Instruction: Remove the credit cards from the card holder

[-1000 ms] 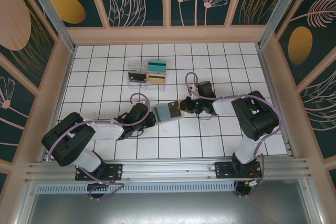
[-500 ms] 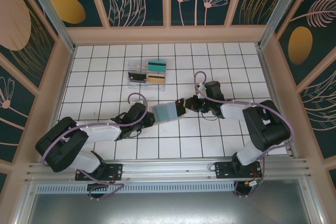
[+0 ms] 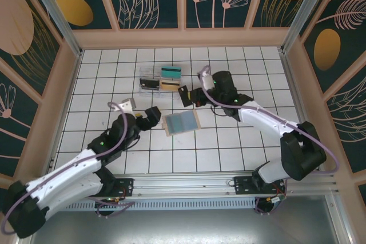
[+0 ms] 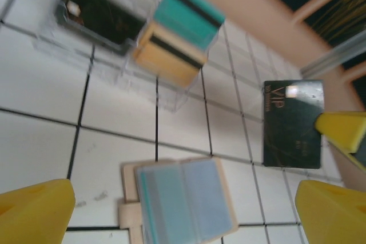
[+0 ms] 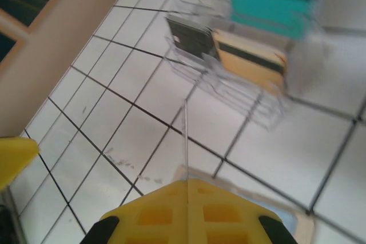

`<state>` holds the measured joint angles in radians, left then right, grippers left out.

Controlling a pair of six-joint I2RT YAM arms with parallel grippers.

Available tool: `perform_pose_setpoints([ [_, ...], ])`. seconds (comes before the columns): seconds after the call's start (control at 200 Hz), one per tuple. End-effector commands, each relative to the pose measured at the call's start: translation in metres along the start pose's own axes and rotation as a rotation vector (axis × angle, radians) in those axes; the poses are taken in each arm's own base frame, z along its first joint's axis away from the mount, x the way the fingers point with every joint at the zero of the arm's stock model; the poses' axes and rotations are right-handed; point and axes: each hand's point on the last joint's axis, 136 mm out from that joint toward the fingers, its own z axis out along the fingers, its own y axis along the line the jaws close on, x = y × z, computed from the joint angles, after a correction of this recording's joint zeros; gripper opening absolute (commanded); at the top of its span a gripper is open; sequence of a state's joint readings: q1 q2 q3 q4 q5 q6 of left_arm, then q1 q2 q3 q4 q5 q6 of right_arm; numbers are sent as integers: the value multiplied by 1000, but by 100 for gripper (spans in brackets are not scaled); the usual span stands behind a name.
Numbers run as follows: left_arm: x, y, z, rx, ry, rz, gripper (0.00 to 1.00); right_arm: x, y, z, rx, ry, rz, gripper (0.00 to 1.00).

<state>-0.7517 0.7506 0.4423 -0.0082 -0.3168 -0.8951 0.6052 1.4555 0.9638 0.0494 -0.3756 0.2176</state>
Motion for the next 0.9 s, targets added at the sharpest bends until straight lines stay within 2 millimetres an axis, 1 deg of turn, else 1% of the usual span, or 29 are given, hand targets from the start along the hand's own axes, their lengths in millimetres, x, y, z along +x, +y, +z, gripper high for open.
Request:
perform_pose_setpoints([
  [0.0, -7, 35, -18, -112, -65, 20, 99, -15, 8, 22, 78, 27, -258, 0],
  [0.065, -12, 40, -29, -111, -94, 11, 99, -24, 15, 40, 89, 59, -343, 0],
  [0.215, -16, 50, -46, -111, -124, -17, 99, -45, 25, 83, 169, 122, -559, 0],
  [0.31, -17, 54, -54, -117, -134, -22, 99, -46, 31, 113, 203, 191, -689, 0],
  [0.355, -18, 57, -57, -126, -138, -23, 99, -45, 36, 126, 199, 223, -751, 0],
  [0.43, -20, 60, -63, -132, -145, -25, 99, -45, 38, 143, 227, 253, -846, 0],
  [0.591, -26, 61, -72, -135, -160, -33, 98, -40, 47, 165, 210, 282, -1038, 0],
  [0.661, -27, 61, -72, -134, -162, -36, 99, -45, 44, 172, 243, 265, -1099, 0],
  [0.751, -27, 61, -73, -138, -164, -36, 99, -46, 43, 179, 261, 263, -1157, 0],
  [0.896, -26, 63, -72, -146, -163, -35, 99, -45, 33, 189, 299, 267, -1217, 0],
])
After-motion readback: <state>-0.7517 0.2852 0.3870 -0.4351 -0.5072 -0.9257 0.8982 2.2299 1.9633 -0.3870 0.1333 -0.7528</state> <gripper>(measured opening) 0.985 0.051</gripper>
